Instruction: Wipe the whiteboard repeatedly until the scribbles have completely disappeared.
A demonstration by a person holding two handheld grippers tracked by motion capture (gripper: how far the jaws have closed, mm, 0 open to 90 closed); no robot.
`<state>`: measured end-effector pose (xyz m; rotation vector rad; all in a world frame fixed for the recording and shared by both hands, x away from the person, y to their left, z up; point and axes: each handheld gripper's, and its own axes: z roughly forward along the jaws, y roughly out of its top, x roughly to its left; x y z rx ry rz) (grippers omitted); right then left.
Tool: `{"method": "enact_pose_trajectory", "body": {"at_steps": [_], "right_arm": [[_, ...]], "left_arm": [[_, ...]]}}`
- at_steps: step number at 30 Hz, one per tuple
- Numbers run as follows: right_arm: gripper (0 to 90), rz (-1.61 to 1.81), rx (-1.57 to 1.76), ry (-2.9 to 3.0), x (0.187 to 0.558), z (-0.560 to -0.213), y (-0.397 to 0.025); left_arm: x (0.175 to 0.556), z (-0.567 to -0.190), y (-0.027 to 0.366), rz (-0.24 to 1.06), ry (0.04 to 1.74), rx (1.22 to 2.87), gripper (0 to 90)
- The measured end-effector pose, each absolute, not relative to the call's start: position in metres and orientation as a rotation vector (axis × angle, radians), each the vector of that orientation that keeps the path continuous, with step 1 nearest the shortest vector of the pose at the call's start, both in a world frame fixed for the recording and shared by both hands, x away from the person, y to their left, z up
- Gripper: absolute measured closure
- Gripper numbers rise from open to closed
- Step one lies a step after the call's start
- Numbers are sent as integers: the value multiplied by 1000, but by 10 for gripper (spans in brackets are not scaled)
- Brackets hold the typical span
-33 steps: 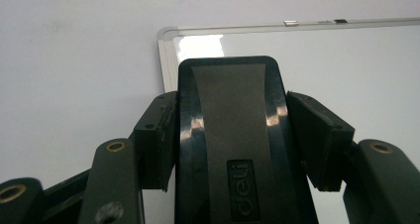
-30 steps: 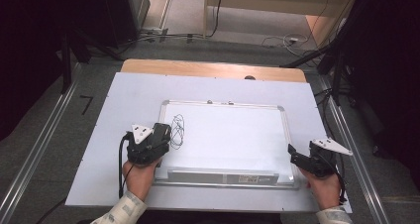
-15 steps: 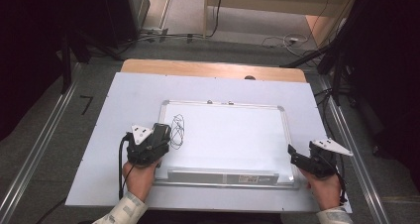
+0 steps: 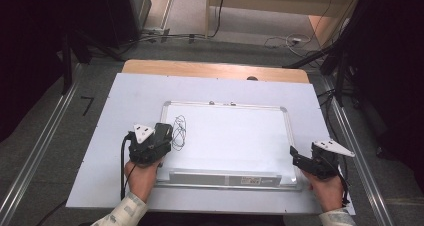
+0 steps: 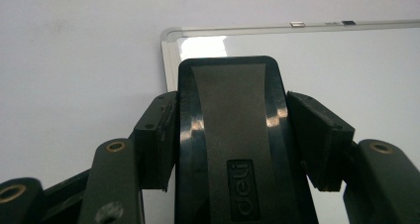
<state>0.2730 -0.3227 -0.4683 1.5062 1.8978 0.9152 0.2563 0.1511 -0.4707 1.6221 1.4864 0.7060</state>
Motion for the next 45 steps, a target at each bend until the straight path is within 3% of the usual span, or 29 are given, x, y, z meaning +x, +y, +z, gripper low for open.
{"method": "enact_pose_trajectory", "body": {"at_steps": [18,45], "right_arm": [[195,909,1509,1896,273,-469,-323],[195,909,1512,1895,273,-469,-323]], "left_arm": [[282,-469,147,694,1508,1604,402],[338,-489,116,678,1525,1714,402]]}}
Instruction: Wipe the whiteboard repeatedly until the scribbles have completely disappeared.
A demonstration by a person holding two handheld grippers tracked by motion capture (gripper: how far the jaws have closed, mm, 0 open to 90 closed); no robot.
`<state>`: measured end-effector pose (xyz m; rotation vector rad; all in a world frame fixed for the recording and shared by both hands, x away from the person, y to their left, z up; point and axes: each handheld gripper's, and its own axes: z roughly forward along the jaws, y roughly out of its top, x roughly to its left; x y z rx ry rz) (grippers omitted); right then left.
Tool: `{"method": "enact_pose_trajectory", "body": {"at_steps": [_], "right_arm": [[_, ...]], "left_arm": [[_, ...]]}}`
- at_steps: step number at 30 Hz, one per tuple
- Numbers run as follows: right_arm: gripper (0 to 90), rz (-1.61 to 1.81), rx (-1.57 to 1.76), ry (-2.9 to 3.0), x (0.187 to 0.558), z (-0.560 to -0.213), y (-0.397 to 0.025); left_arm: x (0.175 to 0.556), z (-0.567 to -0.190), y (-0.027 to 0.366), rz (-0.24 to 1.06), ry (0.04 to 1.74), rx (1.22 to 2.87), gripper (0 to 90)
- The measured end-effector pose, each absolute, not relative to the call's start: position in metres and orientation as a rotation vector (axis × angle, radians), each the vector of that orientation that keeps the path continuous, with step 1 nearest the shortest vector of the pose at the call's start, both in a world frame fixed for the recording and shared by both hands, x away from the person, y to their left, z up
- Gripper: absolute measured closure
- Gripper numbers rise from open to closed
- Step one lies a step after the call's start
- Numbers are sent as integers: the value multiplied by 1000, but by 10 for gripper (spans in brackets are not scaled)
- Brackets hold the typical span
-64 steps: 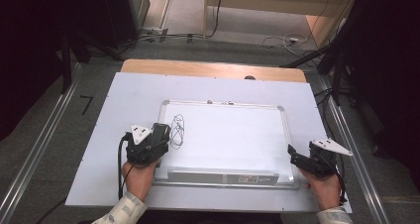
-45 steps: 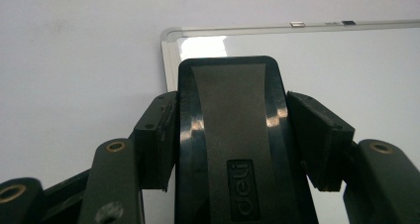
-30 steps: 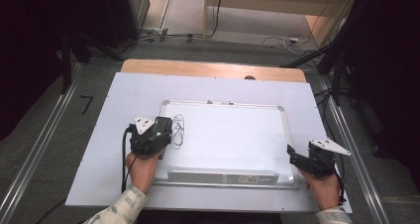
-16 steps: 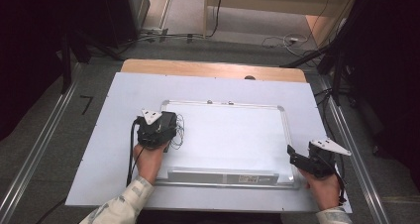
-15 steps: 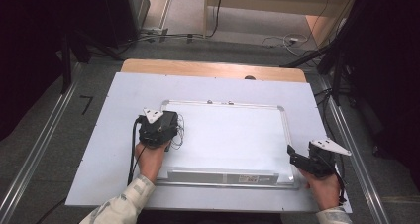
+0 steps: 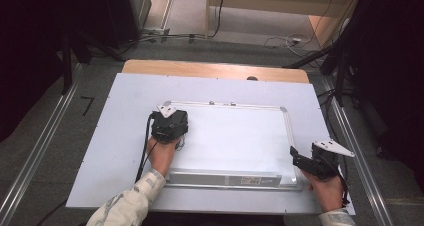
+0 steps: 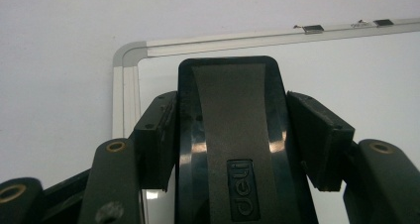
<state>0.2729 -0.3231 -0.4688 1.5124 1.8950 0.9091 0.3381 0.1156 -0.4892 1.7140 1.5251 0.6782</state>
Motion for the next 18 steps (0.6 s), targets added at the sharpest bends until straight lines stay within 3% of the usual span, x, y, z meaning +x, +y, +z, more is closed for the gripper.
{"method": "enact_pose_trajectory", "body": {"at_steps": [18], "right_arm": [[195,912,1511,1896,273,-469,-323]], "left_arm": [[347,-495,110,686,1542,1743,403]]}}
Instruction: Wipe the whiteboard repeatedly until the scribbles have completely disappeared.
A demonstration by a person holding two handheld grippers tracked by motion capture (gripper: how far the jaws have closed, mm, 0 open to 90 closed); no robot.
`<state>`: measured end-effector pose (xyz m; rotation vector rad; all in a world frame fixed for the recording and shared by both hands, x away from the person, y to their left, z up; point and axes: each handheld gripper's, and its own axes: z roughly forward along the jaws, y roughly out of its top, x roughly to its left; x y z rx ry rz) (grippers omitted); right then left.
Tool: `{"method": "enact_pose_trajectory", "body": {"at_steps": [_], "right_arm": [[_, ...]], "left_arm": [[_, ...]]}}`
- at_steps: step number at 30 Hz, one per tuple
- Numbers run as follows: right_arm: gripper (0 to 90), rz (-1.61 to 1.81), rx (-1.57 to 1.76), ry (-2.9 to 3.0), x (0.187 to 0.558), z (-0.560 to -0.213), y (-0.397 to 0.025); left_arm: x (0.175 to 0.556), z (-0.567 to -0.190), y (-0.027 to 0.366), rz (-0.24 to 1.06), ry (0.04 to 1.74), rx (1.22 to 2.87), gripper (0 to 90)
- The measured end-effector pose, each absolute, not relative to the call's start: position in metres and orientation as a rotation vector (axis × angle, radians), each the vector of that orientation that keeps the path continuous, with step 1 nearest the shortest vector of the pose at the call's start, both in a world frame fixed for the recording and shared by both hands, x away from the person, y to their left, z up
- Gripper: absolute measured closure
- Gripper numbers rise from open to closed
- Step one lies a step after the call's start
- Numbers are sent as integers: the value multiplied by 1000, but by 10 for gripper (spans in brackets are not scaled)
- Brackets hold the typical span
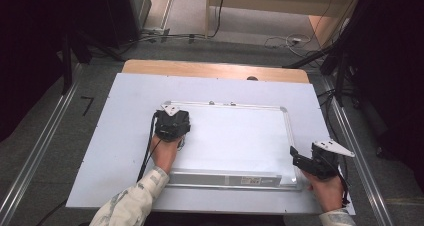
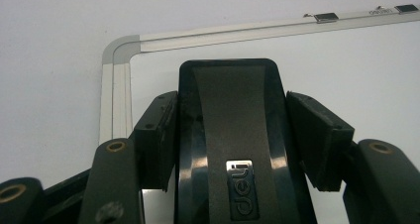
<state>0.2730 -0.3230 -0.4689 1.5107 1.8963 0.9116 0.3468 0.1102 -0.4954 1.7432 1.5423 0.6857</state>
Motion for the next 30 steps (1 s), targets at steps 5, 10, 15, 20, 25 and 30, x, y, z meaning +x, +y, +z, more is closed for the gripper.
{"method": "enact_pose_trajectory", "body": {"at_steps": [5,10,15,20,25,30], "right_arm": [[195,914,1509,1897,273,-469,-323],[195,915,1509,1897,273,-469,-324],[195,911,1509,1898,273,-469,-323],[195,913,1508,1898,273,-469,-324],[196,912,1509,1898,273,-469,-323],[195,911,1511,1893,272,-469,-325]], "left_arm": [[346,-496,109,692,1540,1745,398],[344,-489,110,689,1527,1719,344],[343,-488,109,721,1511,1743,412],[344,-489,109,715,1516,1749,411],[341,-489,108,718,1526,1757,404],[334,-489,108,708,1524,1770,404]]}}
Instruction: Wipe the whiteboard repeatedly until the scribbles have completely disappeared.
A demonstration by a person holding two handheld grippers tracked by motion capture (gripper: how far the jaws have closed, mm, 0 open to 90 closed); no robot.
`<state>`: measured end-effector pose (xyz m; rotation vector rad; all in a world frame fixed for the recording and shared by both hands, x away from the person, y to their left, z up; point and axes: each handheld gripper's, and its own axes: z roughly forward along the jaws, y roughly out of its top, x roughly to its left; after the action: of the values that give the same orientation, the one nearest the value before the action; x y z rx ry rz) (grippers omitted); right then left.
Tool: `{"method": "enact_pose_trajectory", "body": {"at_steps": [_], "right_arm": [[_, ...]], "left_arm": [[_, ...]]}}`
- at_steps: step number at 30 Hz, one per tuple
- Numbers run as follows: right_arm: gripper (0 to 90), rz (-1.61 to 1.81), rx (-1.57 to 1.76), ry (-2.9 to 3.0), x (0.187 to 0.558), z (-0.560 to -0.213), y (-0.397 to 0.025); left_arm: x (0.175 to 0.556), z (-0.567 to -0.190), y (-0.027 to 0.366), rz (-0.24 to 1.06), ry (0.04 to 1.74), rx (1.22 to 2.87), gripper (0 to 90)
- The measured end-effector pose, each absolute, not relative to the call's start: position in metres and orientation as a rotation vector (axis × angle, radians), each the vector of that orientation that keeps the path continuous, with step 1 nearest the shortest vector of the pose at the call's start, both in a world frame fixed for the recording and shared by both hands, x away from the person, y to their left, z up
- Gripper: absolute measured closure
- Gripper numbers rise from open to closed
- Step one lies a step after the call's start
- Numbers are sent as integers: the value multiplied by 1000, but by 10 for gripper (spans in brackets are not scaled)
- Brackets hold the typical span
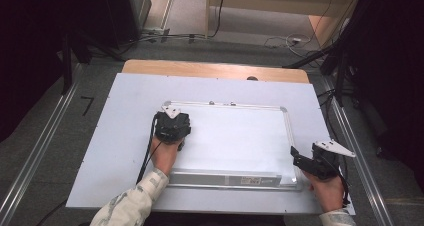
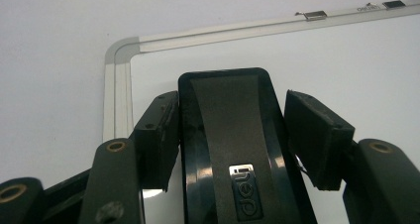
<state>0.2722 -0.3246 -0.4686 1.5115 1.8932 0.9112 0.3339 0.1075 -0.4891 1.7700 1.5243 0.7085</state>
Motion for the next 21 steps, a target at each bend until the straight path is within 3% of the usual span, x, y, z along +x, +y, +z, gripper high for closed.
{"method": "enact_pose_trajectory", "body": {"at_steps": [9,21], "right_arm": [[195,913,1513,1893,272,-468,-325],[196,909,1516,1896,272,-469,-324]], "left_arm": [[315,-488,108,672,1497,1810,404],[342,-490,115,687,1514,1776,402]]}}
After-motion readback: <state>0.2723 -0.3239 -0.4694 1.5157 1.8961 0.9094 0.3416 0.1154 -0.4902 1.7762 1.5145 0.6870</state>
